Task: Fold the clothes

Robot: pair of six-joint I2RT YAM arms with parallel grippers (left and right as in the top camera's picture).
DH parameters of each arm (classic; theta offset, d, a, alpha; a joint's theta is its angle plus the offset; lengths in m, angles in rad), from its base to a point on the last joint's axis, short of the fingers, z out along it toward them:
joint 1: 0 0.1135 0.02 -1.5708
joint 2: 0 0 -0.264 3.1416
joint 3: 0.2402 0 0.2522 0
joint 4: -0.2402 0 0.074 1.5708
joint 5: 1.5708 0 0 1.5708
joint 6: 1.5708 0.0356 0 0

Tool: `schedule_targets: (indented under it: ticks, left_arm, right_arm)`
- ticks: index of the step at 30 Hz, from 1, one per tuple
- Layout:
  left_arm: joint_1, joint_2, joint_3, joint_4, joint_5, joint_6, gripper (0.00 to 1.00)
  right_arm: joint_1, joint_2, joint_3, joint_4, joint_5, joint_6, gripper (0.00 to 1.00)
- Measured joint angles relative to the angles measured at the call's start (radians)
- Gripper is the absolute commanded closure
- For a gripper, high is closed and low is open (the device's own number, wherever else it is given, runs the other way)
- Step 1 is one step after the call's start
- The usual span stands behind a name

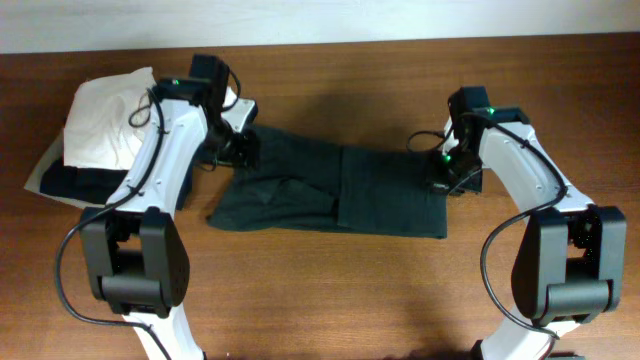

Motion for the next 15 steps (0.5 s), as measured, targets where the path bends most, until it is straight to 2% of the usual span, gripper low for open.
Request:
schedule_targets:
  ticks: [5, 8, 12, 13, 15]
  left_arm:
    - [0.029, 0.0, -0.204, 0.238, 0.008, -0.067, 0.31]
    - [0.059, 0.0, -0.306, 0.327, 0.011, -0.079, 0.31]
    - [0.088, 0.03, -0.348, 0.401, 0.121, -0.076, 0.33]
    - [0.091, 0.039, -0.346, 0.414, 0.17, -0.066, 0.48]
    - [0.091, 0.048, -0.346, 0.418, 0.232, -0.06, 0.59]
  right_arm:
    - [0.0, 0.0, -0.119, 0.103, 0.0, 0.0, 0.84]
    - [0.0, 0.0, -0.135, 0.114, 0.0, 0.0, 0.84]
    - [0.0, 0.0, -0.137, 0.121, 0.0, 0.0, 0.84]
    - [0.0, 0.0, -0.137, 0.122, 0.0, 0.0, 0.84]
    - [0.0, 0.0, -0.137, 0.124, 0.0, 0.0, 0.84]
